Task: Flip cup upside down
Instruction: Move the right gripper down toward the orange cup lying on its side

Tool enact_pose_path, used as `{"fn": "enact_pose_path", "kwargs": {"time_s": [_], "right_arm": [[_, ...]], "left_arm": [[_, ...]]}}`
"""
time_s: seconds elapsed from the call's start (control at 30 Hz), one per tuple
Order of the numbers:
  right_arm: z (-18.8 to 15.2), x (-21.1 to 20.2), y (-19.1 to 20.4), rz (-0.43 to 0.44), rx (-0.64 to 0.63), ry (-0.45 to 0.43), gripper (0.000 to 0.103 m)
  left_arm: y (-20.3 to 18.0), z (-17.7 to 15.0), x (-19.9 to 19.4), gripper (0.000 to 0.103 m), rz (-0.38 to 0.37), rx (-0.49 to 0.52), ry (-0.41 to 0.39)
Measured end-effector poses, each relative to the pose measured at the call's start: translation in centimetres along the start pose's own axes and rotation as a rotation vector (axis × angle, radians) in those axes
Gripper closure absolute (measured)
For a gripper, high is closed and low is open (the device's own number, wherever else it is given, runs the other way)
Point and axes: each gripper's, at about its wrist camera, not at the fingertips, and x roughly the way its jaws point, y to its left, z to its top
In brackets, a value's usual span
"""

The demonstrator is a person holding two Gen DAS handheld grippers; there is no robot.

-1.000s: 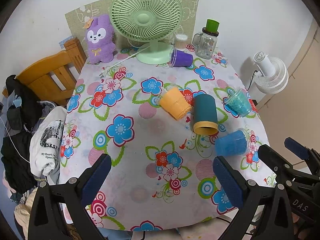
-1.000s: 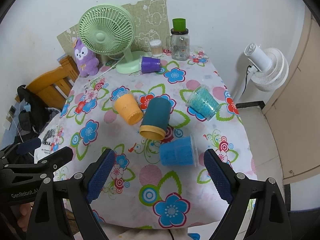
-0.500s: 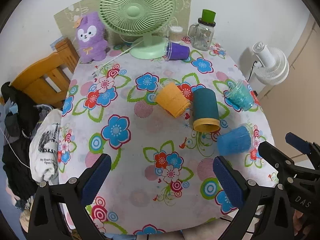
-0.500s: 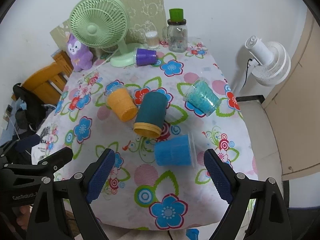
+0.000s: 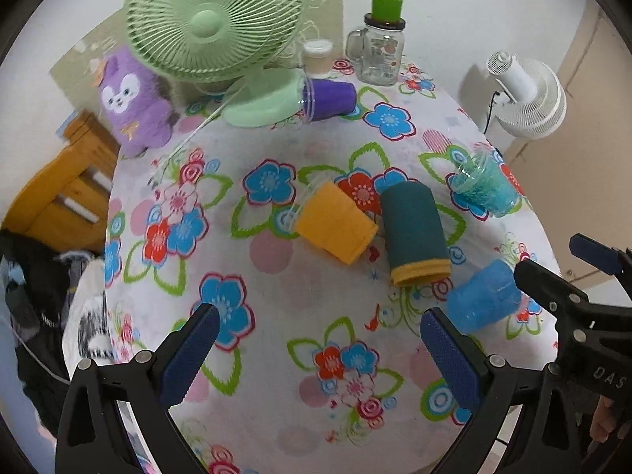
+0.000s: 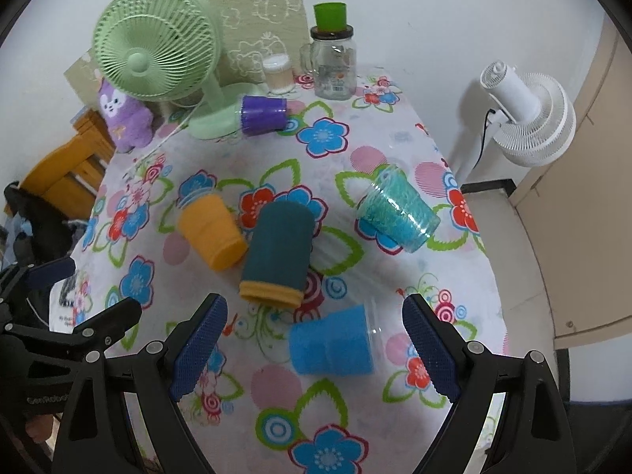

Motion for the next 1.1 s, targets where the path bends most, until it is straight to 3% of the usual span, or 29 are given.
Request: {"fn": "enact_pose_path", "kwargs": {"time_s": [0.37, 0.77, 1.1], "right_arm": [[1.9, 4.2, -0.1, -0.022, 0.04, 0.021, 0.011], [2.4, 8.6, -0.4, -0.047, 0.079, 0.061, 0.011], [2.9, 10.7, -0.5, -0.06, 0.093, 0.082, 0.011]], "left_arm": [[0.3, 3.0, 5.2, 0.001, -0.024, 0.097, 0.047], [-1.4, 4.4, 10.9, 0.001, 0.004, 0.279, 0.1], [-1.6, 5.2, 14.2, 0.001, 0.004, 0.351, 0.116]]}}
